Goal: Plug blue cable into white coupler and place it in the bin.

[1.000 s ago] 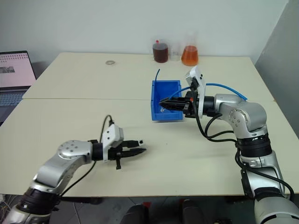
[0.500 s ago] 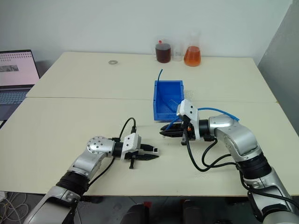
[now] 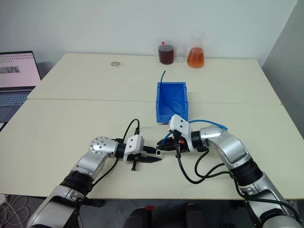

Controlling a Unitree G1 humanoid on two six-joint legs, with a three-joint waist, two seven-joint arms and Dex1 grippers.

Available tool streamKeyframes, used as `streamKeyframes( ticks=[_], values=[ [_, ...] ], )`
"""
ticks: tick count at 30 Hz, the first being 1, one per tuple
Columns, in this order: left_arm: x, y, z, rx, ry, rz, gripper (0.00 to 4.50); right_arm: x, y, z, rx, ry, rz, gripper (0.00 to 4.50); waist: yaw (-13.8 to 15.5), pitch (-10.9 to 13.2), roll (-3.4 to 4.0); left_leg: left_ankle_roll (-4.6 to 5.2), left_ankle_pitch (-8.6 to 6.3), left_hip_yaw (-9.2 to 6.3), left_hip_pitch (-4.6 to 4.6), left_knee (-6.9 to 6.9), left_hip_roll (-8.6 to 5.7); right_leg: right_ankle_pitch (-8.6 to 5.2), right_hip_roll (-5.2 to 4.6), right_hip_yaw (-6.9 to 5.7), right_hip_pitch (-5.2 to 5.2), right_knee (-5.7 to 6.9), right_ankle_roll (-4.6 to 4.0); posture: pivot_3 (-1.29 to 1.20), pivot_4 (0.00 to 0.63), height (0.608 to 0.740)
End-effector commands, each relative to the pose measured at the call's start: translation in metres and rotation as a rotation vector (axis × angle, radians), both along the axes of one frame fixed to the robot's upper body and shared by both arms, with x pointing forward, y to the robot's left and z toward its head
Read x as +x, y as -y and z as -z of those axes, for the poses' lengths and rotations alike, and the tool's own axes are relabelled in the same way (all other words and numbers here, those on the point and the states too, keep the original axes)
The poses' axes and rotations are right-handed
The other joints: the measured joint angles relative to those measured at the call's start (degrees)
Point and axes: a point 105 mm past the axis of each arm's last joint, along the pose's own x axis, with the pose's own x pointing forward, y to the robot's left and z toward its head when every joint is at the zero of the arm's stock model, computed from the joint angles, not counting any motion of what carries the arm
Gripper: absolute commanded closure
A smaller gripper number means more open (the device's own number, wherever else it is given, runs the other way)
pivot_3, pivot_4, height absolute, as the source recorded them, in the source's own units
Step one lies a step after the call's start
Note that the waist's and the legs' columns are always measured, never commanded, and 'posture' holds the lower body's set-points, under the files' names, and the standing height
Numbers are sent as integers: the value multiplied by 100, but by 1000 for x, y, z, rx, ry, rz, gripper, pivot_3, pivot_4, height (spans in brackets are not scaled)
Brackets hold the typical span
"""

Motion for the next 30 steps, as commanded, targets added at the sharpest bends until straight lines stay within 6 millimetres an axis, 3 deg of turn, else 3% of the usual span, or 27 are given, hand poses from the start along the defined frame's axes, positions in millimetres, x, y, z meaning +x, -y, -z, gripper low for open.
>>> streamKeyframes(
  ticks=[1,17,30],
  values=[
    [-2,-5,7,22,-55,-18,3723,0,-6,-6,15,45,-25,4332,-6,0,0,0,0,0,1,0,1,0,1,0,0,1,0,0,150,740],
    [1,-8,2,12,-68,-57,3723,0,-11,17,-50,61,-50,4332,-9,-3,1,0,0,0,7,0,3,0,3,1,2,4,0,0,150,740],
    [1,-10,2,12,-67,-81,3723,-8,-12,23,-92,52,-109,4332,-9,-8,2,0,0,-1,8,0,3,0,3,0,3,5,-1,0,150,740]
  ],
)
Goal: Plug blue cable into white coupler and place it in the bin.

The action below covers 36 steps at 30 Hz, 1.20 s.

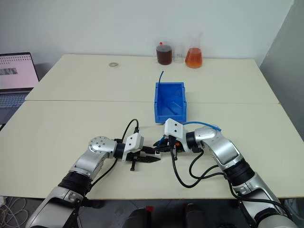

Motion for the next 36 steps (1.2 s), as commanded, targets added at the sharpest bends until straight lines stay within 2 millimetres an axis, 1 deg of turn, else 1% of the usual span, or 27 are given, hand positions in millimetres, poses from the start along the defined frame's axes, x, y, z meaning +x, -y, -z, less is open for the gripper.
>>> streamKeyframes(
  ticks=[1,8,14,19,25,30,34,36],
  values=[
    [2,-7,2,6,-3,-41,3723,-9,-1,13,-53,-46,-37,4332,0,0,0,0,0,0,0,0,0,0,0,0,0,0,0,0,150,740],
    [5,-8,1,3,7,-55,3723,-13,-3,18,-65,-60,-42,4332,0,-1,0,0,0,0,0,0,0,0,0,0,0,0,0,0,150,740],
    [7,-8,0,2,13,-62,3723,-14,-6,17,-68,-64,-43,4332,0,-2,0,0,0,-2,1,1,0,0,0,-1,2,1,0,0,150,740],
    [7,-8,-1,0,15,-63,3723,-8,-7,19,-75,-53,-25,4332,0,-2,0,0,0,-2,2,1,0,0,0,-1,2,1,0,0,150,740],
    [7,-8,-2,1,19,-67,3723,-4,-8,29,-103,-50,-17,4332,-9,-5,0,2,1,-1,9,1,0,0,1,0,6,5,0,0,150,740],
    [8,-11,-2,5,23,-75,3723,-3,1,47,-160,-52,-22,4332,-16,-8,1,4,3,-2,13,1,3,0,5,0,7,7,0,0,150,740],
    [9,-12,-3,3,35,-90,3723,-2,6,54,-186,-48,-28,4332,-19,-16,2,5,3,-2,19,1,4,0,6,0,13,7,0,0,150,740],
    [9,-13,-3,3,36,-92,3723,0,5,53,-179,-50,-26,4332,-22,-16,2,5,3,-2,31,0,4,0,7,0,26,6,0,0,150,740]
  ],
)
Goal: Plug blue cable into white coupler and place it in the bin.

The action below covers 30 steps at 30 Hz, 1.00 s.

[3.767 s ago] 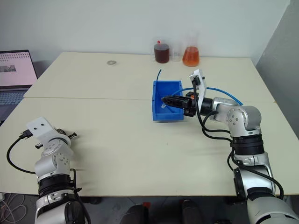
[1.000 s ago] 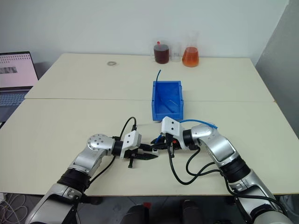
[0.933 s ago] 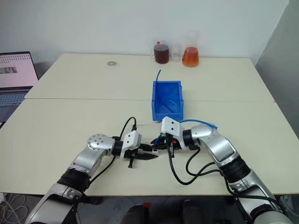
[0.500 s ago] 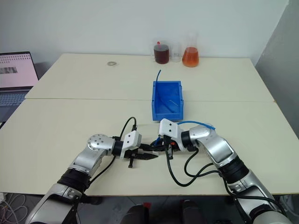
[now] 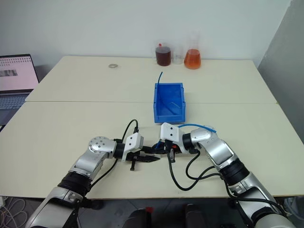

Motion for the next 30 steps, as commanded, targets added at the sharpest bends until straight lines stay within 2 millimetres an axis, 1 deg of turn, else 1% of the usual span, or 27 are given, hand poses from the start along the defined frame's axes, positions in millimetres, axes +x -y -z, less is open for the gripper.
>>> streamKeyframes(
  ticks=[1,2,3,5,8,9,10,12,15,18,19,20,22,23,25,26,27,28,30],
  values=[
    [7,-10,-5,-6,25,-67,3723,-2,10,37,-119,-91,29,4332,-6,0,0,0,0,-1,9,-1,0,0,0,0,11,-1,0,0,150,740],
    [7,-11,-6,-10,23,-67,3723,0,9,35,-111,-92,37,4332,-11,0,0,0,0,-1,22,-2,1,-1,0,-1,25,-4,1,0,150,740],
    [6,-11,-8,-17,17,-67,3373,2,9,33,-105,-90,45,4332,-19,1,-1,0,0,-1,37,-5,1,-2,1,0,40,-7,1,0,150,740],
    [2,-14,-15,-22,22,-58,2964,7,7,24,-70,-98,70,4332,-47,1,-1,1,-1,-1,65,-9,1,-18,1,1,64,-10,26,0,150,740],
    [0,-22,-35,-64,48,-105,2376,11,11,3,-12,-80,102,4332,-97,3,0,1,-1,-4,65,-10,4,-18,5,1,63,-9,26,0,150,740],
    [-1,-25,-43,-77,55,-127,2278,11,14,-6,11,-79,114,4332,-101,5,1,1,-1,-5,61,-10,7,-18,5,0,61,-8,25,0,150,740],
    [-3,-28,-50,-94,58,-153,1911,12,16,-18,52,-94,137,4332,-105,7,1,0,-1,-8,60,-10,7,-19,4,-1,61,-8,24,0,150,740],
    [-9,-31,-60,-113,65,-190,1655,13,20,-40,123,-116,176,4332,-98,16,1,0,-1,-9,55,-10,6,-19,2,-1,58,-10,24,0,150,740],
    [-17,-30,-78,-166,74,-263,889,17,22,-80,249,-158,242,4332,-95,23,2,-1,-1,-11,38,-9,-1,-16,-10,-4,53,-14,20,0,150,740],
    [-18,-29,-97,-236,97,-354,287,34,19,-126,395,-208,329,4332,-116,26,1,-1,-2,-13,19,-7,0,-5,-10,-6,37,-16,1,0,150,740],
    [-16,-29,-101,-257,106,-390,48,41,18,-136,419,-204,352,4332,-131,28,3,-1,-1,-13,12,-7,2,-4,-8,-5,26,-11,0,0,150,740],
    [-12,-28,-104,-278,113,-427,48,46,17,-143,430,-187,354,4332,-131,27,3,-1,-1,-10,2,-8,4,-3,-7,-3,14,-7,0,0,150,740],
    [-5,-28,-105,-303,122,-487,48,56,15,-150,434,-181,359,4332,-122,26,2,-1,-1,-15,0,-9,3,-3,-5,-8,8,-6,-1,0,150,740],
    [-1,-28,-106,-310,134,-517,48,66,14,-151,436,-177,391,4332,-119,25,0,-1,-1,-17,-1,-11,3,-3,-4,-10,9,-8,-1,0,150,740],
    [15,-28,-120,-380,223,-622,48,97,17,-147,400,-131,493,4332,-116,26,1,-1,-1,-13,-5,-11,-1,-3,-8,-9,10,-13,-1,0,150,740],
    [20,-28,-127,-416,241,-660,48,109,19,-143,374,-103,538,4332,-103,27,-1,-1,-1,-6,-7,-9,-5,-2,-11,-3,5,-13,0,0,150,740],
    [23,-28,-131,-432,262,-694,48,121,21,-139,349,-79,577,4332,-91,27,-5,-1,-1,-6,-20,-5,-11,2,-14,-4,-5,-13,5,0,150,740],
    [25,-28,-133,-439,269,-712,48,127,22,-136,335,-69,598,4332,-87,27,-8,-1,-1,-4,-32,-1,-10,5,-14,-2,-18,-13,8,0,150,740],
    [27,-28,-133,-441,281,-744,0,140,26,-130,310,-47,654,3656,-97,27,-8,-2,0,8,-42,-4,-10,8,-17,7,-35,-11,6,0,150,740]
  ],
)
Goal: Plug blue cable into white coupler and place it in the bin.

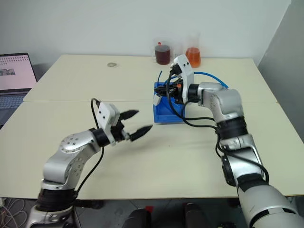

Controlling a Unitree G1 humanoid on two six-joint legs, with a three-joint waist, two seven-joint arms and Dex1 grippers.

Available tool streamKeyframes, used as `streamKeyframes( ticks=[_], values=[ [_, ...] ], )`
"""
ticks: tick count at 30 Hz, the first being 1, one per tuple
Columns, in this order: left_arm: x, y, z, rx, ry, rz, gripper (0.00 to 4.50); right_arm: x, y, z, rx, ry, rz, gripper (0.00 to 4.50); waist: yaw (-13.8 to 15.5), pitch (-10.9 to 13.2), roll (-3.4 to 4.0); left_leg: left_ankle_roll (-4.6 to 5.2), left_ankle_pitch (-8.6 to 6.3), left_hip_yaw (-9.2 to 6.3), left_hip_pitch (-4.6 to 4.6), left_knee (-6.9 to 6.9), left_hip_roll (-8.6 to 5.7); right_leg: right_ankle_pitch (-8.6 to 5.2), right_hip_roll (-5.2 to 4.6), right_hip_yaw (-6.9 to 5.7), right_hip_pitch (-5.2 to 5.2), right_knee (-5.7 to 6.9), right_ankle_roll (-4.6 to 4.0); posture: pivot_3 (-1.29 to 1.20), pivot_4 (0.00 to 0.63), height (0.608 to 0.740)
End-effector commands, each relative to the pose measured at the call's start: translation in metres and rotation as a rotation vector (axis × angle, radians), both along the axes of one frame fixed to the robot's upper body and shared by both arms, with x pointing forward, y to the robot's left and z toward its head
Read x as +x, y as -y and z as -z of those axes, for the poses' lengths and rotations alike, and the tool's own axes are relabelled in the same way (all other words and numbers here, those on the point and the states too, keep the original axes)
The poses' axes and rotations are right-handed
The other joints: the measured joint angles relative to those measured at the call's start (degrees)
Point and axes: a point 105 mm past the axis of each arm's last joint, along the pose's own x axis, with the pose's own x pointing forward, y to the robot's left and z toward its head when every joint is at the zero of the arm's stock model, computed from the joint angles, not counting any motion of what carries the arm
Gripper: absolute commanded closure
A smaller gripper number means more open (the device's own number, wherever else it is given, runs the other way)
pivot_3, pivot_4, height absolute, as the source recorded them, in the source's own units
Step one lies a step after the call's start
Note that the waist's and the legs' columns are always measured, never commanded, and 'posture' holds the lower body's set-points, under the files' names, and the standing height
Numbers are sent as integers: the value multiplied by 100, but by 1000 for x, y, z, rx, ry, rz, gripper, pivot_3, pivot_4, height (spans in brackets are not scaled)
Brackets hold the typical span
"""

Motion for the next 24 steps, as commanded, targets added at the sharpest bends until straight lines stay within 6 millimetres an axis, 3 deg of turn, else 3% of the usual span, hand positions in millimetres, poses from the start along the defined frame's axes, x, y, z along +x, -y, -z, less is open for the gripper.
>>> streamKeyframes(
  ticks=[1,7,16,20,24],
  values=[
    [3,-6,-13,-11,67,-93,0,25,9,-4,-49,76,101,3538,-8,0,0,0,0,2,0,-5,2,0,-1,0,-1,-3,-1,0,150,740],
    [4,-7,-12,-17,65,-128,0,33,10,-8,-37,75,136,2292,-19,0,1,-5,-2,13,-13,-21,7,-3,-7,3,-21,-9,-6,0,150,740],
    [6,-5,-13,-21,59,-112,0,37,27,-21,-46,109,175,38,-17,1,1,-5,-2,9,-12,-13,4,-3,-6,1,-20,-1,-6,0,150,740],
    [8,-9,-13,-30,37,-136,0,25,39,-24,-60,96,129,8,-2,1,1,-5,-2,8,-14,-14,4,-3,-6,0,-20,-2,-6,0,150,740],
    [3,-16,-3,-6,-11,-169,0,-14,70,-18,-125,169,111,8,46,0,1,-5,-3,-7,-23,-12,5,-3,-7,-10,-16,-6,-6,0,150,740]
  ],
)
